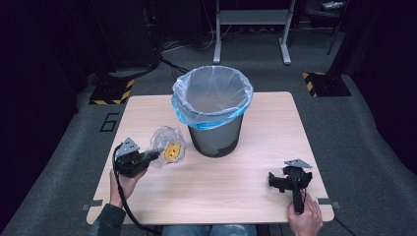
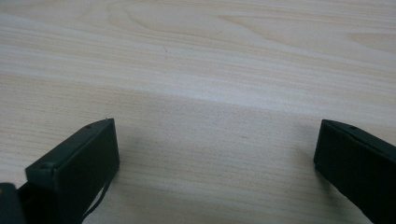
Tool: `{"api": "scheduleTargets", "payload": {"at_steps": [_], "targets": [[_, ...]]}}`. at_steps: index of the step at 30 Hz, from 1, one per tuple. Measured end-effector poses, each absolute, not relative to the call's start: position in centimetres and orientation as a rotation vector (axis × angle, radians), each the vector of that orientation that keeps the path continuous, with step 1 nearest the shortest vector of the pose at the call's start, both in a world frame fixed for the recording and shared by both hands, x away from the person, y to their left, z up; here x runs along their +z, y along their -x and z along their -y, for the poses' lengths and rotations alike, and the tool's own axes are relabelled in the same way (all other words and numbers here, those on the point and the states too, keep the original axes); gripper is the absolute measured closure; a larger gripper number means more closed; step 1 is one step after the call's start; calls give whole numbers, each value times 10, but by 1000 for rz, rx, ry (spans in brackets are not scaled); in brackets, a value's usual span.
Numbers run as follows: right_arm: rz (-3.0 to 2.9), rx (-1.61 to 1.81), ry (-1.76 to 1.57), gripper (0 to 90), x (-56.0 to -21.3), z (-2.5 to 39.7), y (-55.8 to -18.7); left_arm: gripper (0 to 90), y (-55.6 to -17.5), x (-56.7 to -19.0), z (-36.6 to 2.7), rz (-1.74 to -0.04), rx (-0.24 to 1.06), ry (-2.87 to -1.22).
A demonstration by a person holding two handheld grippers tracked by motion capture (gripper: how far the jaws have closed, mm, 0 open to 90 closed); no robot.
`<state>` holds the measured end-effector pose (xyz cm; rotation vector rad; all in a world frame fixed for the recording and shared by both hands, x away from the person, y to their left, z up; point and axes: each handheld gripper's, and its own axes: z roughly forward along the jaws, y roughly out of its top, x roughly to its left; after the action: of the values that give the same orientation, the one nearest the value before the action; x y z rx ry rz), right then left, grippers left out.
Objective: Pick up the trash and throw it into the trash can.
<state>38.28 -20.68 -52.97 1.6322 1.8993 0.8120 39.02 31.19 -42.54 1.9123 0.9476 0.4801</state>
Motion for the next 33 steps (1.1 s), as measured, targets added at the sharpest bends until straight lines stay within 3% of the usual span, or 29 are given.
{"api": "scheduleTargets", "payload": {"at_steps": [33], "targets": [[-1905,815,-1628,0,-530,207,-383,852,-394,-387,-321,-922,537,-1914]]}}
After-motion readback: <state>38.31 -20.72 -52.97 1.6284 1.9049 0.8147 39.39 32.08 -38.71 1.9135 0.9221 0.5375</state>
